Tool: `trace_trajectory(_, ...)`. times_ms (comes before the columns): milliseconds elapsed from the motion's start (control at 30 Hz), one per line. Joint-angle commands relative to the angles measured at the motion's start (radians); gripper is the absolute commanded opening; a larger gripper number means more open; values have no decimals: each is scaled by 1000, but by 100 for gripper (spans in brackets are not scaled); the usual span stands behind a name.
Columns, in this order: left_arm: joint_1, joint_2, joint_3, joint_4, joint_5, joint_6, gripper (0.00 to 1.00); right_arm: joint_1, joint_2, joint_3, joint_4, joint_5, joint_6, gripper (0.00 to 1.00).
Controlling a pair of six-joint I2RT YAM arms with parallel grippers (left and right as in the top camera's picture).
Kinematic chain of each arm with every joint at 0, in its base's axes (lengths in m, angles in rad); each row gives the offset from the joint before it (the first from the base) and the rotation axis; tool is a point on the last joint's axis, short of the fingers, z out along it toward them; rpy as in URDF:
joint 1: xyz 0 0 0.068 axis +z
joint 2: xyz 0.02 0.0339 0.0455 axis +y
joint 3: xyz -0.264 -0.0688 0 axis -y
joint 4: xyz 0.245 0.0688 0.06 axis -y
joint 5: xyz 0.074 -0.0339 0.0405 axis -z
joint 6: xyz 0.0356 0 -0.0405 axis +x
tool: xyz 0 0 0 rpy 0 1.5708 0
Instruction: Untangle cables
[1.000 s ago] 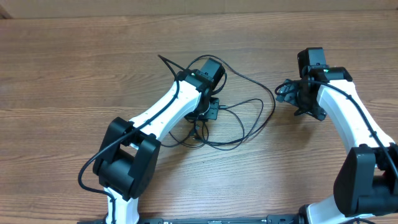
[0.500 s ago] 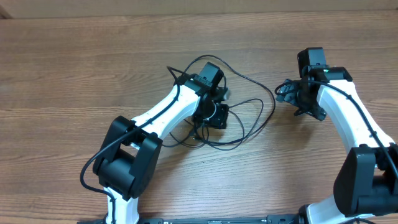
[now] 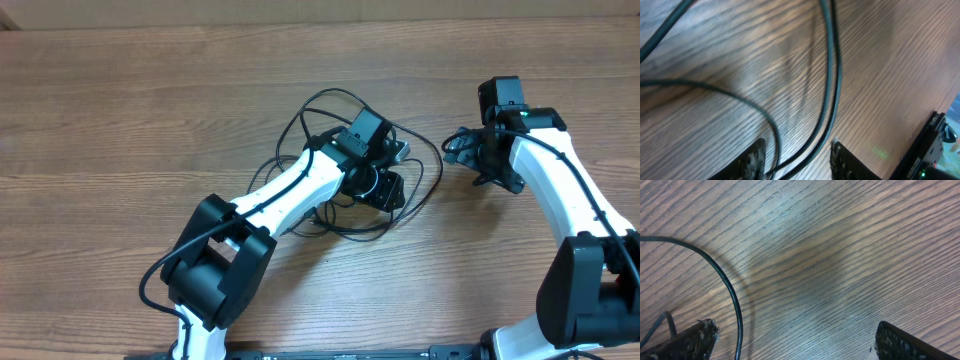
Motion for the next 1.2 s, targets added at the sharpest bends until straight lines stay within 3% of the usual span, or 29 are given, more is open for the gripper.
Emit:
trace_trajectory(0,-12,-1,-3,24,-34,-33,45,2,5,-5,3,14,0,100)
trace_trajectory(200,-45,2,-4,60,-167,-78,47,2,5,-5,3,14,0,100)
trace_trajectory(467,-88,30,-4,114,-172,-111,52,2,5,-5,3,14,0,100)
trace_trajectory(700,-103,51,-5,115,-225,-111,49,2,5,-5,3,14,0,100)
trace_trajectory(900,-102,108,-5,128,-257,-112,40,2,5,-5,3,14,0,100)
trace_trajectory(933,-102,120,-5,130,-257,-111,34,2,5,-5,3,14,0,100)
trace_trajectory(1000,-102,132,-5,126,-257,-103,9,2,5,-5,3,14,0,100)
trace_trajectory(1033,-99,132,-5,123,-257,-94,5,2,5,-5,3,14,0,100)
trace_trajectory(1167,-76,91,0,121,-191,-93,4,2,5,-5,3,14,0,100)
